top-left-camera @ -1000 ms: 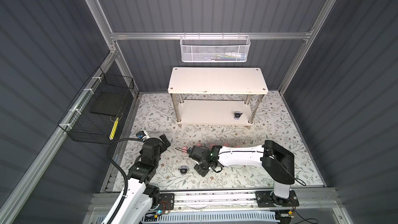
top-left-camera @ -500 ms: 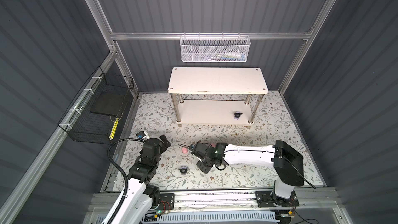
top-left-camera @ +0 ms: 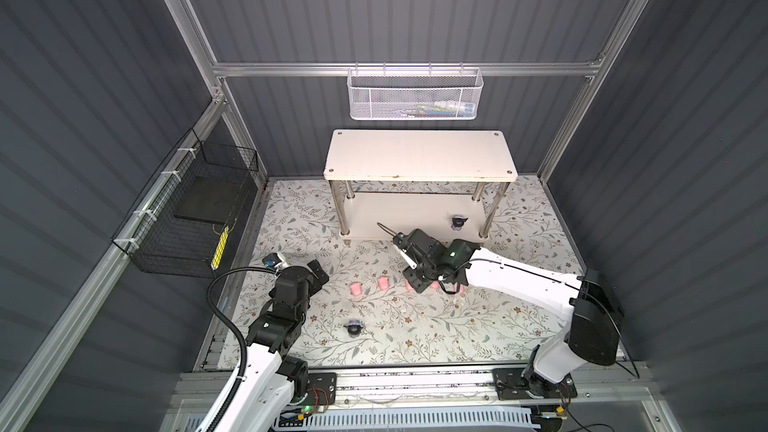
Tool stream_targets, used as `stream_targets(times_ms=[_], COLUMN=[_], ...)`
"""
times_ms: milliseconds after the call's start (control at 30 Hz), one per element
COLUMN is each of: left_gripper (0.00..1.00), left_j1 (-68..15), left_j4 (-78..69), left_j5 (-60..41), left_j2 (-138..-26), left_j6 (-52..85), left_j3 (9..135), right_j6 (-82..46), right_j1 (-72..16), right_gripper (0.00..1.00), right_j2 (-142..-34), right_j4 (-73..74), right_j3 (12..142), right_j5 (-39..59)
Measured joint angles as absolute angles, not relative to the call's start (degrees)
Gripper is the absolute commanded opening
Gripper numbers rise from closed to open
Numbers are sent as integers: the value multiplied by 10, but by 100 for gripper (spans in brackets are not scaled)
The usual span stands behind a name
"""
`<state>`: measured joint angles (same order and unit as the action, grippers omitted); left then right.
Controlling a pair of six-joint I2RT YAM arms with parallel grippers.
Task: Place and organize the plastic toys onto the shelf
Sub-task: 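Lift the purple toy and carry it with the right gripper to the shelf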
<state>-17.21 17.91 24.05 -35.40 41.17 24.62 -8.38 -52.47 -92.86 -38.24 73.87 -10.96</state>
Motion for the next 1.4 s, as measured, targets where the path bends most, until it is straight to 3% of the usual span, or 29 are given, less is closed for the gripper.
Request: stream_targets(times_ms=[633,1400], left_gripper=[100,100], left_j1=[-172,-172], left_j4=[167,162], left_j5=[240,241], left_j2=[-360,-365], left_j6=[411,412], left_j3=[233,217], right_j6=[19,62], right_j1=[-380,-356], right_gripper=[47,49], right_j2=[-1045,-1103], right_j4=[-298,-207], right_j3=[816,867], right_j5=[-180,-194])
